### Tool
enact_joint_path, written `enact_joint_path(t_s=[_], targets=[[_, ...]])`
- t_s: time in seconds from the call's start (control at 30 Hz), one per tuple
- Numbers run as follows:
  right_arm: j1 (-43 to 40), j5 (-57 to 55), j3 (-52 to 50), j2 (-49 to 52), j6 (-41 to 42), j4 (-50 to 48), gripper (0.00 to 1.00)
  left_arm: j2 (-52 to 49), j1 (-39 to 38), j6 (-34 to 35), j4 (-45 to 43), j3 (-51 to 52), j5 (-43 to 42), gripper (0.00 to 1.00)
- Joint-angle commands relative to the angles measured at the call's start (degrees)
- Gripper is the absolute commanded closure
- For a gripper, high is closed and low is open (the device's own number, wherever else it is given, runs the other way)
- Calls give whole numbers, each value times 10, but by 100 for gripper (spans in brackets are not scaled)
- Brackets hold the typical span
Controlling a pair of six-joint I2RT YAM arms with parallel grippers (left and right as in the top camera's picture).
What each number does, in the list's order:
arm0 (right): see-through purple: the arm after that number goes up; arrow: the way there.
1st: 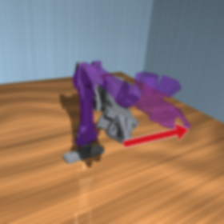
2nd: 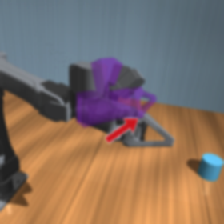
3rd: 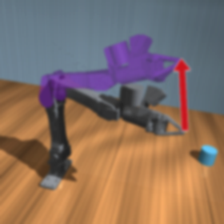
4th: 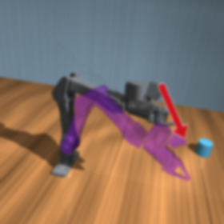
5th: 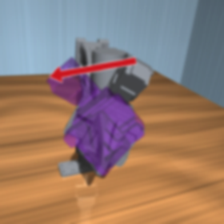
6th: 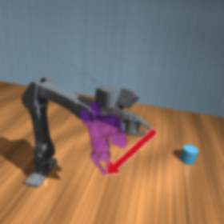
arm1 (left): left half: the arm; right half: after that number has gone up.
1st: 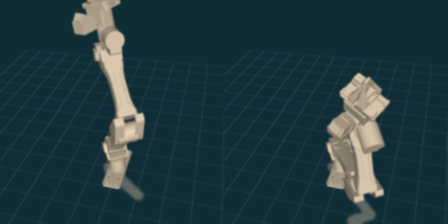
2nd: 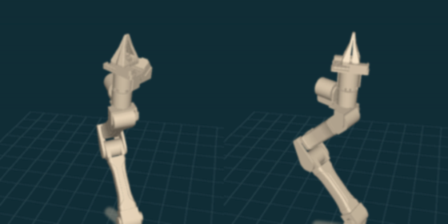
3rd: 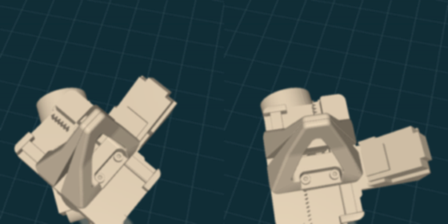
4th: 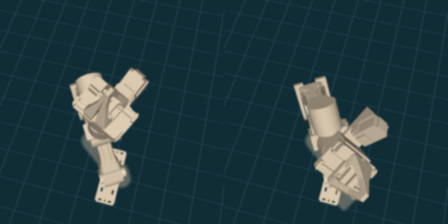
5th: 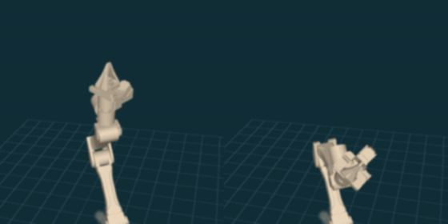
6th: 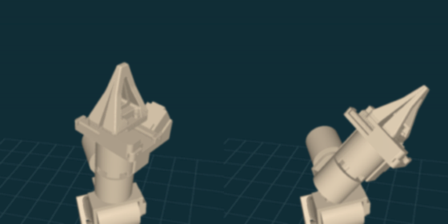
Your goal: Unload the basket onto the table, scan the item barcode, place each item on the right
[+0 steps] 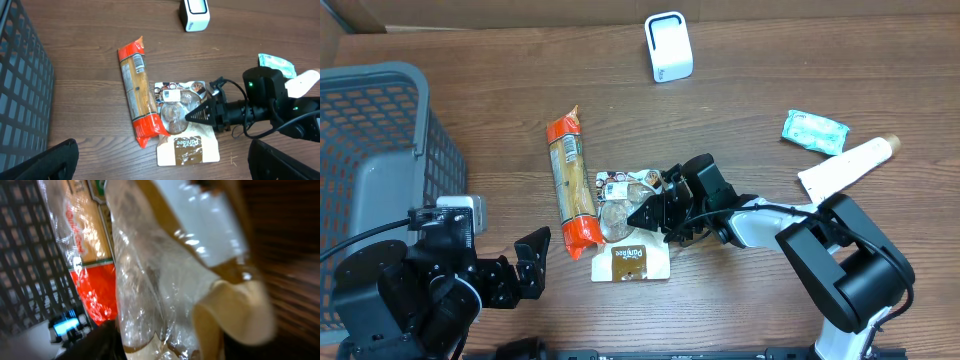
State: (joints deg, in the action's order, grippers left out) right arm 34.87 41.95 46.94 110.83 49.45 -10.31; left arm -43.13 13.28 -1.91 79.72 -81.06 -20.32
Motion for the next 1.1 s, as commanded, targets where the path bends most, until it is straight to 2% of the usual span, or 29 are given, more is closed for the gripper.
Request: enact_joint_path(t_s=[0.0, 0.07, 0.33, 0.53, 0.6, 0.67, 0.9, 1.07], targets=[[2, -27, -7, 28, 12, 2, 57, 0, 2, -9, -2, -6, 2, 1], [8, -27, -7, 31, 12, -9, 61, 0, 2, -9, -2, -6, 2, 0], [28, -48, -7, 53, 46, -49, 63, 0, 2, -9, -2, -6, 2, 0], [26, -17, -7, 53, 45, -59, 92, 0, 2, -9, -2, -6, 2, 1], [20, -2, -7, 51, 41, -60, 96, 0, 2, -9, -2, -6, 2, 0], [12, 13, -7, 47, 40, -60, 96, 0, 2, -9, -2, -6, 2, 0], [-42, 107, -7, -10, -62, -55, 96, 0, 2, -9, -2, -6, 2, 1], [-82, 121, -5, -94, -130, 28, 96, 0, 2, -9, -2, -6, 2, 0]])
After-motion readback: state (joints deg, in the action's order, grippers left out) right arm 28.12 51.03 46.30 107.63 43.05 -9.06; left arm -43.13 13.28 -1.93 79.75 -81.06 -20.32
